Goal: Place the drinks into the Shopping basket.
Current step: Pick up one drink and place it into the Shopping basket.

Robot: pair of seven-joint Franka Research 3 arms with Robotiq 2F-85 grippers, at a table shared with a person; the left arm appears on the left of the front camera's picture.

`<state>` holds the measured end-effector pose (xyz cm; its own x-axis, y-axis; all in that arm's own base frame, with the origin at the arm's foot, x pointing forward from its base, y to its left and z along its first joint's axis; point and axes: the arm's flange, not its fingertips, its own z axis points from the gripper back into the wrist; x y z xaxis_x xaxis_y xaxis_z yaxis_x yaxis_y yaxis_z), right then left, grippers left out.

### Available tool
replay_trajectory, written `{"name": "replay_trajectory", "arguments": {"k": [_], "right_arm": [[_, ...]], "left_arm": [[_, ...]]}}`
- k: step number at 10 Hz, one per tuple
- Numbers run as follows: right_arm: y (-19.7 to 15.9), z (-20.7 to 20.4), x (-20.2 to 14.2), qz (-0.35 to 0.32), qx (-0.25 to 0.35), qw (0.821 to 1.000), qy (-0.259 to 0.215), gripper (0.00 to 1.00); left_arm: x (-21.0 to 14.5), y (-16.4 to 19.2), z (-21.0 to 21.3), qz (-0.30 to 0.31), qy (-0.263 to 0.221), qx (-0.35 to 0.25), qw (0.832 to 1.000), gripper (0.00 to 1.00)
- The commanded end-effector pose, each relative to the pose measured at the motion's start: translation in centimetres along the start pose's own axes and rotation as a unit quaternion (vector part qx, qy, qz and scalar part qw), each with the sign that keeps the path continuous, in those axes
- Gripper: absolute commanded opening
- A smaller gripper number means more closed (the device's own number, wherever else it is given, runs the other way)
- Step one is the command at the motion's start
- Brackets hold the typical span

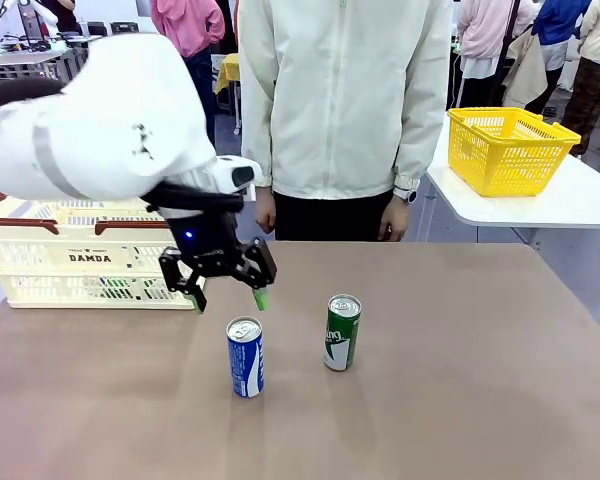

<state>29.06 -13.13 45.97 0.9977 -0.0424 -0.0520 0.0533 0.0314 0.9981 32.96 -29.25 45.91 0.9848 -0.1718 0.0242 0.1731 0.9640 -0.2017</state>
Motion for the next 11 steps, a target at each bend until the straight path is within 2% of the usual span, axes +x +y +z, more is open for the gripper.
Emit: {"name": "replay_trajectory", "arguments": {"k": [1, 7, 11], "right_arm": [[0.5, 0.1, -0.2, -0.009, 0.006, 1.000, 0.001, 1.00], [0.5, 0.1, -0.2, -0.009, 0.006, 1.000, 0.001, 1.00], [0.5, 0.1, -0.2, -0.009, 0.006, 1.000, 0.001, 1.00]], "left_arm": [[0.7, -0.5, -1.4, 0.012, 0.000, 0.034, 0.999, 1.00], [-1.0, -2.2, -7.7, -0.001, 0.010, 0.064, 0.998, 1.00], [-1.3, -2.1, -9.1, -0.009, 0.001, 0.084, 0.996, 1.00]]}}
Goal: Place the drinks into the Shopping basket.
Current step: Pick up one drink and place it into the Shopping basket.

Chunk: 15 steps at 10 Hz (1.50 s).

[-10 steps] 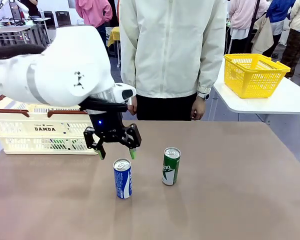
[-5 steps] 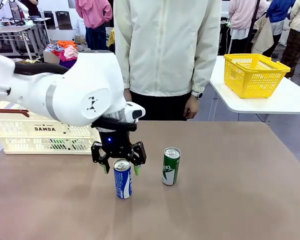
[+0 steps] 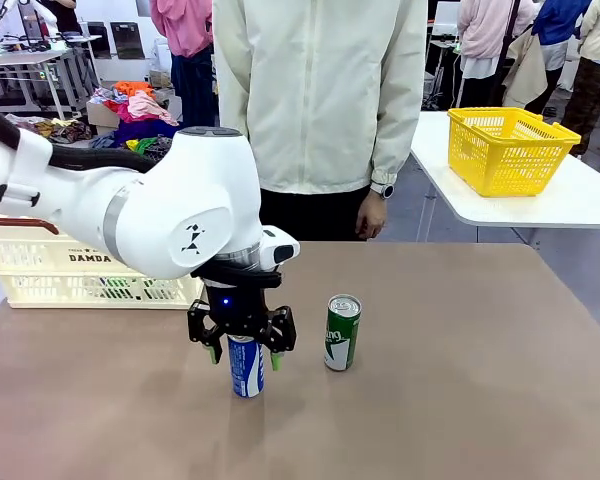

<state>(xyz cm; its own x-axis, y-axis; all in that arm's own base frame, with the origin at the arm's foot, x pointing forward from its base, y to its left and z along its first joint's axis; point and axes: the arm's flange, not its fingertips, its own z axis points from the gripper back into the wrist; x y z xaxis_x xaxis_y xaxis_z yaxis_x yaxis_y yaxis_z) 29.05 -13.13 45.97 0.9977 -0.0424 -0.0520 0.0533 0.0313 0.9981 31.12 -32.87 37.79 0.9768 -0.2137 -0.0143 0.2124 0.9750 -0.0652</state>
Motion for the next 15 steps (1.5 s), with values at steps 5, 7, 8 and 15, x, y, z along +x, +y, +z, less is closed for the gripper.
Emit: {"name": "replay_trajectory", "arguments": {"k": [5, 7, 8, 15], "right_arm": [[0.5, 0.1, -0.2, -0.009, 0.006, 1.000, 0.001, 1.00], [0.5, 0.1, -0.2, -0.009, 0.006, 1.000, 0.001, 1.00], [0.5, 0.1, -0.2, -0.009, 0.006, 1.000, 0.001, 1.00], [0.5, 0.1, -0.2, -0.009, 0.006, 1.000, 0.001, 1.00]], "left_arm": [[0.4, 0.1, -0.7, -0.012, -0.068, 0.022, 0.997, 0.77], [0.3, 0.2, -0.7, -0.010, -0.063, 0.023, 0.998, 0.00], [0.3, 0.2, -0.7, -0.011, -0.057, 0.024, 0.998, 0.00], [2.2, 5.3, 10.1, 0.025, -0.076, -0.042, 0.996, 0.00]]}}
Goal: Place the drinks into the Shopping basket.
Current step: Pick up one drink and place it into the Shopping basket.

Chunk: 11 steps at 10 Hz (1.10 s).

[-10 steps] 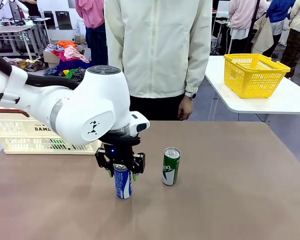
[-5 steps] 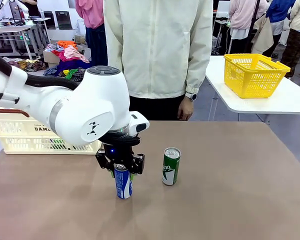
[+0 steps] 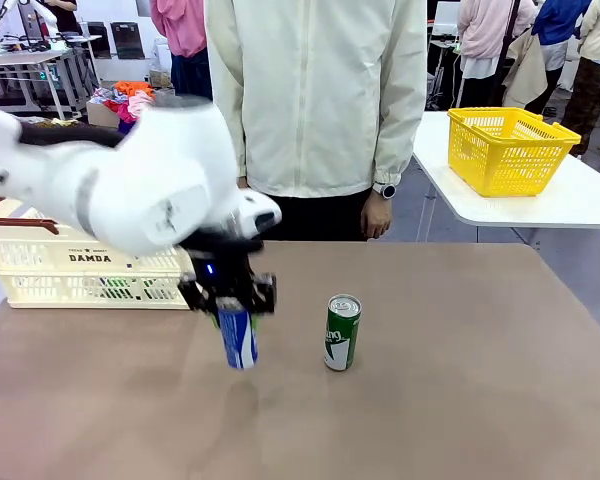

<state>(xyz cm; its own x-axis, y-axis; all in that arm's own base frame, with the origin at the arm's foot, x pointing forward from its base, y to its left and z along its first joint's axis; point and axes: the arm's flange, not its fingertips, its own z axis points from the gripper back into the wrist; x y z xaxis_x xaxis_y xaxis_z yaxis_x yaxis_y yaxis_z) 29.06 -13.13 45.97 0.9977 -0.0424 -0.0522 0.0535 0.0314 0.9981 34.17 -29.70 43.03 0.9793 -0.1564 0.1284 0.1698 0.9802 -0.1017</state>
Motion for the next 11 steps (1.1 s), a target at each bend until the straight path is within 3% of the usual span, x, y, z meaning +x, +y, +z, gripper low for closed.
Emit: {"name": "replay_trajectory", "arguments": {"k": [1, 3, 5, 6, 7, 11], "right_arm": [[0.6, 0.1, -0.2, -0.009, 0.006, 1.000, 0.001, 1.00], [0.6, 0.1, -0.2, -0.009, 0.006, 1.000, 0.001, 1.00], [0.6, 0.1, -0.2, -0.009, 0.006, 1.000, 0.001, 1.00], [0.6, 0.1, -0.2, -0.009, 0.006, 1.000, 0.001, 1.00], [0.6, 0.1, -0.2, -0.009, 0.006, 1.000, 0.001, 1.00], [0.6, 0.1, -0.2, -0.009, 0.006, 1.000, 0.001, 1.00]], "left_arm": [[2.0, 3.5, 9.9, 0.015, -0.027, -0.046, 0.998, 0.00], [2.9, 6.8, 17.3, 0.075, -0.096, -0.074, 0.990, 0.00], [3.3, 10.9, 20.4, 0.082, -0.109, -0.075, 0.988, 0.00], [2.6, 12.1, 21.1, 0.095, -0.151, -0.095, 0.979, 0.00], [2.9, 10.0, 21.5, 0.087, -0.114, -0.074, 0.987, 0.00], [3.0, 10.4, 21.2, 0.089, -0.117, -0.067, 0.987, 0.00]]}}
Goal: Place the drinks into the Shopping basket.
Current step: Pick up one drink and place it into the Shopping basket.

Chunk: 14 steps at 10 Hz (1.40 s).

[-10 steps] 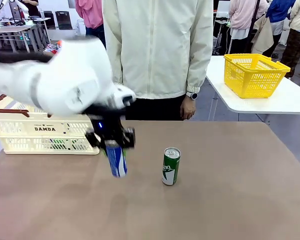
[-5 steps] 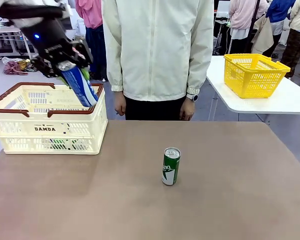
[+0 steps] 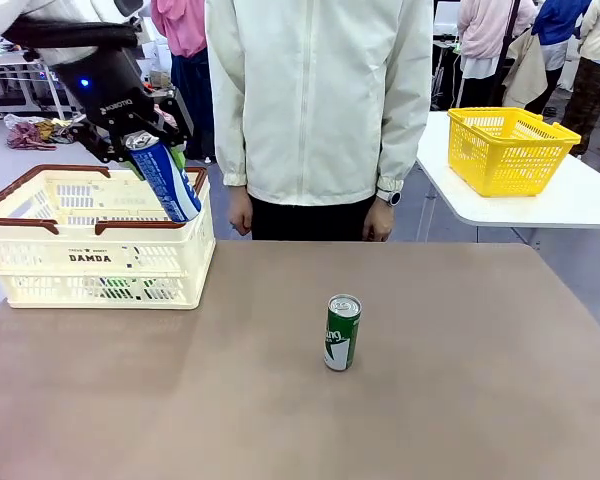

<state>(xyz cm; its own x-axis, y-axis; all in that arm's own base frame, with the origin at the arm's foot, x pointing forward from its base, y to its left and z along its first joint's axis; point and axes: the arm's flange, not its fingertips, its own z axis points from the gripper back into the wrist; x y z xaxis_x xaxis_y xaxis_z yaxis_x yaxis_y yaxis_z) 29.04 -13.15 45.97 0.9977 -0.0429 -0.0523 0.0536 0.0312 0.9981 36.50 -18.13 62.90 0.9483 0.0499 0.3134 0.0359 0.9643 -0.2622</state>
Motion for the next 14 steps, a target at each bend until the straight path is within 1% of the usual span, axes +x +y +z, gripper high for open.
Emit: {"name": "replay_trajectory", "arguments": {"k": [1, 2, 3, 4, 5, 6, 8, 10, 11, 12, 14], "right_arm": [[0.5, 0.1, -0.1, -0.009, 0.006, 1.000, 0.001, 1.00], [0.5, 0.1, -0.1, -0.009, 0.006, 1.000, 0.001, 1.00], [0.5, 0.1, -0.1, -0.009, 0.006, 1.000, 0.001, 1.00], [0.5, 0.1, -0.1, -0.009, 0.006, 1.000, 0.001, 1.00], [0.5, 0.1, -0.1, -0.009, 0.006, 1.000, 0.001, 1.00], [0.5, 0.1, -0.1, -0.009, 0.006, 1.000, 0.001, 1.00], [0.5, 0.1, -0.1, -0.009, 0.006, 1.000, 0.001, 1.00], [0.5, 0.1, -0.1, -0.009, 0.006, 1.000, 0.001, 1.00], [0.5, 0.1, -0.1, -0.009, 0.006, 1.000, 0.001, 1.00], [0.5, 0.1, -0.1, -0.009, 0.006, 1.000, 0.001, 1.00], [0.5, 0.1, -0.1, -0.009, 0.006, 1.000, 0.001, 1.00]], "left_arm": [[5.5, 1.5, 0.6, 0.083, 0.024, 0.005, 0.996, 0.00], [10.2, 2.7, -0.2, 0.132, 0.033, 0.027, 0.990, 0.00], [13.4, 4.0, -1.5, 0.135, 0.029, 0.048, 0.989, 0.00], [15.3, 5.5, -2.6, 0.155, 0.024, 0.056, 0.986, 0.00], [17.0, 7.1, -3.9, 0.160, 0.016, 0.061, 0.985, 0.00], [18.5, 8.5, -5.9, 0.154, 0.019, 0.066, 0.986, 0.00], [19.8, 9.9, -11.4, 0.099, 0.054, 0.089, 0.990, 0.00], [20.3, 10.6, -16.4, 0.073, 0.080, 0.128, 0.986, 0.00], [20.0, 10.8, -18.5, 0.065, 0.085, 0.140, 0.984, 0.00], [19.4, 10.8, -20.0, 0.053, 0.080, 0.155, 0.983, 0.00], [18.5, 10.8, -21.4, 0.043, 0.088, 0.160, 0.982, 0.00]]}}
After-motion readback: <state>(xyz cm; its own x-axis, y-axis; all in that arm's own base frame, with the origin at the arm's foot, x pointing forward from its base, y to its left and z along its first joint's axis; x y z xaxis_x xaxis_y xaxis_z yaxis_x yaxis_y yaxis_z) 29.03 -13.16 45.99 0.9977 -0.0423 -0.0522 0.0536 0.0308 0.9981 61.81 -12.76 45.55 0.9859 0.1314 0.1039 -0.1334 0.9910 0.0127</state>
